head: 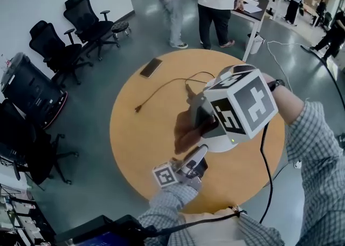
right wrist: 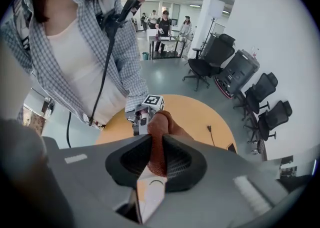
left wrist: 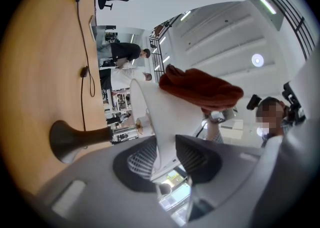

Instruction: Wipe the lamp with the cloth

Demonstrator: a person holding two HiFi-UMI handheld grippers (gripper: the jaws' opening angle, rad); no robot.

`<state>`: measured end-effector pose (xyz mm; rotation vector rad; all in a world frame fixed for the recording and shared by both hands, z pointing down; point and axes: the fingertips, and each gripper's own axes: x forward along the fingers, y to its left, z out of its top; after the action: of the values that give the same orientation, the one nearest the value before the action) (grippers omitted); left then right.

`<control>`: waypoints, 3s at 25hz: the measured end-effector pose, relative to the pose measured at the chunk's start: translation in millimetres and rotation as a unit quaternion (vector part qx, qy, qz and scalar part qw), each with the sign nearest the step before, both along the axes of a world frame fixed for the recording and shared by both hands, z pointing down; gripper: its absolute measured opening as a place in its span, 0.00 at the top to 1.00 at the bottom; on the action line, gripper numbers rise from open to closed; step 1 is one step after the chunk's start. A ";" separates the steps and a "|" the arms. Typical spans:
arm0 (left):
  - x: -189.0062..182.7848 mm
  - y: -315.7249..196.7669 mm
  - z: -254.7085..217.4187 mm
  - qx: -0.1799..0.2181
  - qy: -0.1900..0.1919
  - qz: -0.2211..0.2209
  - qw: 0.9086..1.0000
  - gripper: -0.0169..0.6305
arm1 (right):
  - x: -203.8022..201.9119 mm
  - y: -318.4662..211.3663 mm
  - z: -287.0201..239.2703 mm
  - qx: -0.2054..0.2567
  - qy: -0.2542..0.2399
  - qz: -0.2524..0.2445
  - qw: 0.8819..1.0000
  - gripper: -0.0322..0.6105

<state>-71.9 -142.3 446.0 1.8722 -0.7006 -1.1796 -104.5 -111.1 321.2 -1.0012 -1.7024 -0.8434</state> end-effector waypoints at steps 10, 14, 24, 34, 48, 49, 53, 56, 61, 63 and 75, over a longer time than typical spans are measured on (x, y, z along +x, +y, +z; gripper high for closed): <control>-0.2 -2.6 -1.4 -0.004 0.001 0.013 1.000 0.79 | 69.6 9.0 6.4 -0.029 -0.024 0.095 0.995 0.85; -0.6 -2.8 -0.1 -0.006 0.000 0.019 1.000 0.79 | 98.2 3.7 14.6 -0.049 -0.033 0.156 0.986 0.85; -1.3 -1.3 0.5 -0.014 -0.004 0.029 0.999 0.79 | 159.5 -27.6 50.9 -0.089 -0.060 0.326 0.939 0.85; -0.7 1.0 -1.3 -0.016 -0.005 0.034 0.999 0.79 | 195.6 -43.4 130.1 -0.200 -0.165 0.521 0.813 0.85; -1.0 5.4 -5.5 -0.018 -0.004 0.033 0.999 0.79 | 150.7 57.0 315.6 -0.232 -0.130 0.686 0.677 0.85; -0.7 5.7 -5.5 -0.019 -0.009 0.034 0.999 0.79 | 149.1 61.7 322.9 -0.228 -0.119 0.687 0.679 0.85; 2.5 10.9 1.1 -0.035 -0.066 0.038 0.996 0.71 | 140.8 69.4 335.6 -0.213 -0.098 0.691 0.684 0.85; -4.7 21.2 9.4 -0.066 -0.099 0.035 0.992 0.68 | 136.5 67.9 333.3 -0.214 -0.100 0.697 0.677 0.85; -38.6 39.1 -16.0 -0.046 -0.215 -0.007 0.976 0.64 | 137.9 67.9 335.5 -0.223 -0.095 0.701 0.671 0.85; -49.2 36.8 -39.1 -0.021 -0.303 -0.024 0.952 0.64 | 139.3 66.9 336.5 -0.221 -0.094 0.698 0.675 0.85; -40.2 -5.1 -135.1 0.162 -0.781 0.077 0.598 0.63 | 136.0 65.3 339.0 -0.241 -0.092 0.689 0.677 0.85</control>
<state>-112.1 -147.3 310.9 2.9191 -1.1267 0.9327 31.5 -45.8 660.3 0.3016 -2.2321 0.5698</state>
